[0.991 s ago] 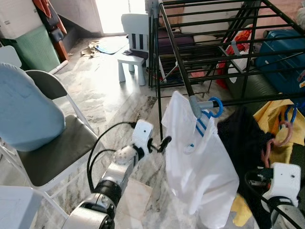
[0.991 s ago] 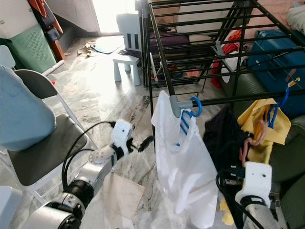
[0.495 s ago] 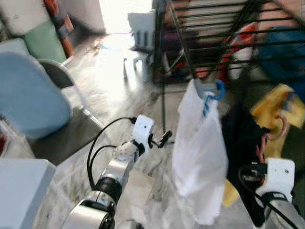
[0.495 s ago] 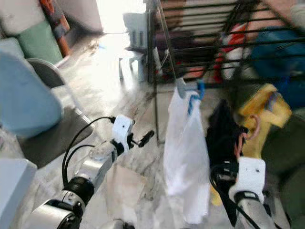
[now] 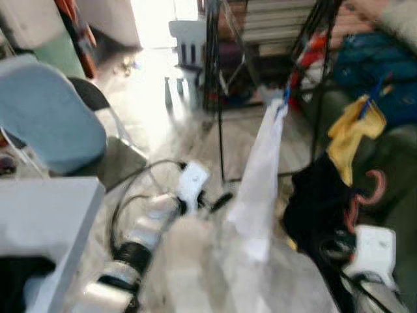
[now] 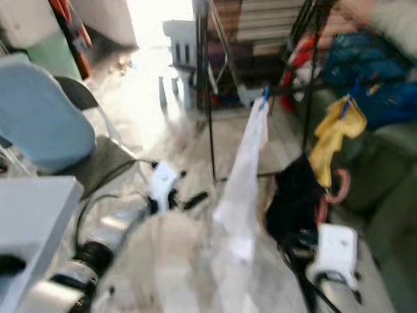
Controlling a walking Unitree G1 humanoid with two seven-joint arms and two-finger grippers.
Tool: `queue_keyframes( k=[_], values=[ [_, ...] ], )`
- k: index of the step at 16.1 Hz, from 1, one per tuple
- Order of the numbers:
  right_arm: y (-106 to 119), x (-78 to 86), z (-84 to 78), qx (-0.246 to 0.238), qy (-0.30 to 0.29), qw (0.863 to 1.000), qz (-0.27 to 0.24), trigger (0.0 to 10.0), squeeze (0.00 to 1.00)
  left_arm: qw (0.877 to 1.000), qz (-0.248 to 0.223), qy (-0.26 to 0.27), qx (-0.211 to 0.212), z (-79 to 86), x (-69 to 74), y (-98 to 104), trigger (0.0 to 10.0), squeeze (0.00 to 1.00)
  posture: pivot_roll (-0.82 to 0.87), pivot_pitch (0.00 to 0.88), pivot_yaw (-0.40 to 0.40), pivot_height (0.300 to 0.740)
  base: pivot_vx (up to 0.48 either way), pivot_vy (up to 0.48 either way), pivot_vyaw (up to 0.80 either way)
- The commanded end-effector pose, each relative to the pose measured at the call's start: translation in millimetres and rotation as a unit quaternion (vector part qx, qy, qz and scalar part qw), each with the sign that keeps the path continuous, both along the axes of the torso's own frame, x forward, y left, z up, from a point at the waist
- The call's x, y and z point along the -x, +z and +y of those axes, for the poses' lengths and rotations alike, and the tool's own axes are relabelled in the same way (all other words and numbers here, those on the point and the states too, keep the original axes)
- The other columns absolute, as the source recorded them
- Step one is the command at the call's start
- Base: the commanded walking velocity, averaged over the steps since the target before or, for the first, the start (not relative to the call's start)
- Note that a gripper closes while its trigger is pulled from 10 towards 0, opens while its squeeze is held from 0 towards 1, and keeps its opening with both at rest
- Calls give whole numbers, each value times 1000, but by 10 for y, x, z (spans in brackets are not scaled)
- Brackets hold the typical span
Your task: Hang hanger
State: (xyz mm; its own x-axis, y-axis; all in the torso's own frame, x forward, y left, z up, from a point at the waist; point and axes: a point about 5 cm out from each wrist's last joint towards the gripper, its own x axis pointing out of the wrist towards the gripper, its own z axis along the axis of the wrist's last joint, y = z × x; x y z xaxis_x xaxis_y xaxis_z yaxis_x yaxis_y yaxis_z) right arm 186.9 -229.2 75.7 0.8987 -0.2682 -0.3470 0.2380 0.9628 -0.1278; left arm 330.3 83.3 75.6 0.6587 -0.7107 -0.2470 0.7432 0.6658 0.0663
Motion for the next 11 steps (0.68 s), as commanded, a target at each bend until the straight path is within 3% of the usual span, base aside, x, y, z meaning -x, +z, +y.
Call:
queue_keyframes(
  k=[1,6,11],
  values=[
    [67,-57,-5,13,-1,1000,-19,10000,0,1000,-2,-5,-4,-26,-13,19,10000,0,-100,0,70,740,-345,0,0],
    [77,-177,67,15,10,999,-29,10000,0,999,13,41,26,-174,29,-54,10000,0,-113,0,89,740,-343,0,0],
    [121,-281,82,14,17,999,-33,10000,0,998,17,56,25,-202,38,-88,10000,0,-105,0,89,740,-342,0,0]
  ],
)
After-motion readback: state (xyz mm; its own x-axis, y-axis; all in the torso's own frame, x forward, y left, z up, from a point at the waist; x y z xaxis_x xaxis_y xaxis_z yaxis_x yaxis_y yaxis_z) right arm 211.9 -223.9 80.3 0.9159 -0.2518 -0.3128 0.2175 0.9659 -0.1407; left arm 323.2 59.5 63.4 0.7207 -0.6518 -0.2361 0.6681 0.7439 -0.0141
